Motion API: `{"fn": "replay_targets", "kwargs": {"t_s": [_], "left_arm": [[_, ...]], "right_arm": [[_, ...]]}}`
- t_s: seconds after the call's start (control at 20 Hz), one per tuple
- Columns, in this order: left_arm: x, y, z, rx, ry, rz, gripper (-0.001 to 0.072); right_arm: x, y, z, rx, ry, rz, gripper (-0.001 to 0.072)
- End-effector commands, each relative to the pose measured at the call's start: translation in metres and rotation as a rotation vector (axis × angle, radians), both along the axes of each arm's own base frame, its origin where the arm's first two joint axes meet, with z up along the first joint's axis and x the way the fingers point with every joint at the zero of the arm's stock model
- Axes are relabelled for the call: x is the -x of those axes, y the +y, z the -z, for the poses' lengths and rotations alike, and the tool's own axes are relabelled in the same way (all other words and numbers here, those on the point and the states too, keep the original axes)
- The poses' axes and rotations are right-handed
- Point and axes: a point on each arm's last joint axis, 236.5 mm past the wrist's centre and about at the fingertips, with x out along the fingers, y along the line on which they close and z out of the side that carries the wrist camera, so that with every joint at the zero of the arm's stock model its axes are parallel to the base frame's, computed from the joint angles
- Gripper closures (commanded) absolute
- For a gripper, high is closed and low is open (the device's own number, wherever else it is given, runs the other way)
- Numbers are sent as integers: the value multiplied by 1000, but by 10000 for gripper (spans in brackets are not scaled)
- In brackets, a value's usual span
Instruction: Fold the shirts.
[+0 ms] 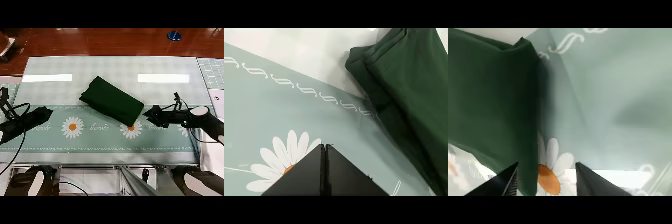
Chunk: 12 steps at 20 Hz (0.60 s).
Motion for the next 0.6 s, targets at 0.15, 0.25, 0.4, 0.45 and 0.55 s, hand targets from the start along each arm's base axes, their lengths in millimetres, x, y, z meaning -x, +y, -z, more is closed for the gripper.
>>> {"fn": "replay_targets", "kwargs": {"t_s": [0.15, 0.25, 0.4, 0.45, 0.55], "left_arm": [[-1, 0, 0, -1, -2, -2, 689], [-1, 0, 0, -1, -3, -2, 689], [0, 0, 0, 0, -1, -1, 689], [0, 0, 0, -1, -2, -1, 689], [0, 0, 0, -1, -2, -1, 689]], "right_arm": [[-16, 36, 17, -58, 57, -153, 301], [-19, 54, 22, -50, 59, -213, 300], [-30, 71, 24, -32, 49, -287, 388], [-34, 76, 21, -24, 32, -311, 501], [-49, 86, 2, -17, -71, -387, 690]]}}
